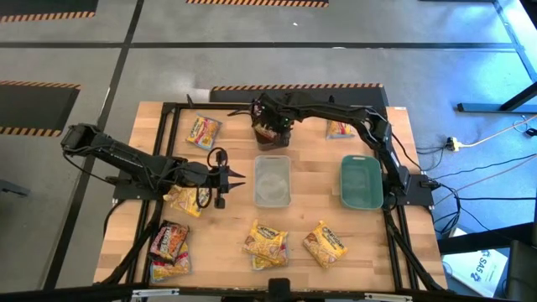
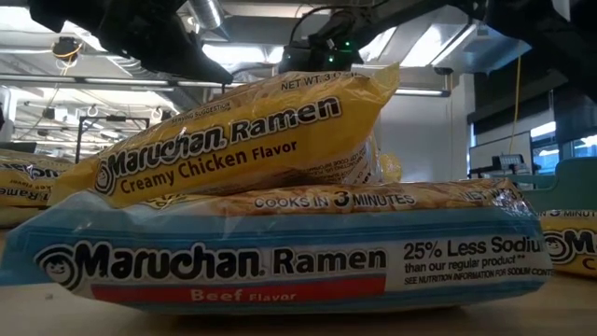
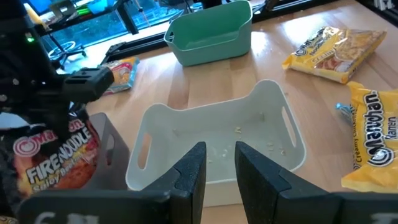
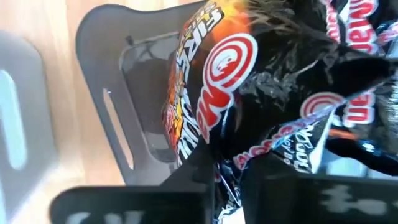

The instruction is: Sort Maruchan noodles

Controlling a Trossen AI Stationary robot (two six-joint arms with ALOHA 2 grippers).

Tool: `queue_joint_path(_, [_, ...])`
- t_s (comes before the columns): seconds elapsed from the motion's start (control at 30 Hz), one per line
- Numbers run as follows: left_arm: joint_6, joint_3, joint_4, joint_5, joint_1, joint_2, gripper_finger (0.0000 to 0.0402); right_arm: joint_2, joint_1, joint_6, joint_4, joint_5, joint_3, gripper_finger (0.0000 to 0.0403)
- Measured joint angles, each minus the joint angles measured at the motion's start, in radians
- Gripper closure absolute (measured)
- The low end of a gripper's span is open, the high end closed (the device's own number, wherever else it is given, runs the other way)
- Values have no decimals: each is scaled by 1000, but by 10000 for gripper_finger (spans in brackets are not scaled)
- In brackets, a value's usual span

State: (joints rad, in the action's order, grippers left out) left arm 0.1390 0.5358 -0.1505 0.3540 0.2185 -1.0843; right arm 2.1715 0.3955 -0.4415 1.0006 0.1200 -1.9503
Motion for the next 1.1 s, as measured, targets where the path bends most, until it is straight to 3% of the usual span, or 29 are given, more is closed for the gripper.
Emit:
queue_joint_path(0.5, [-27, 0, 1, -5, 12, 0, 323, -6, -3, -170, 157, 47, -80, 389])
queue_joint_path(1.1, [-32, 0, -1, -4, 12, 0, 323, 52, -9, -177, 85, -7, -79, 387])
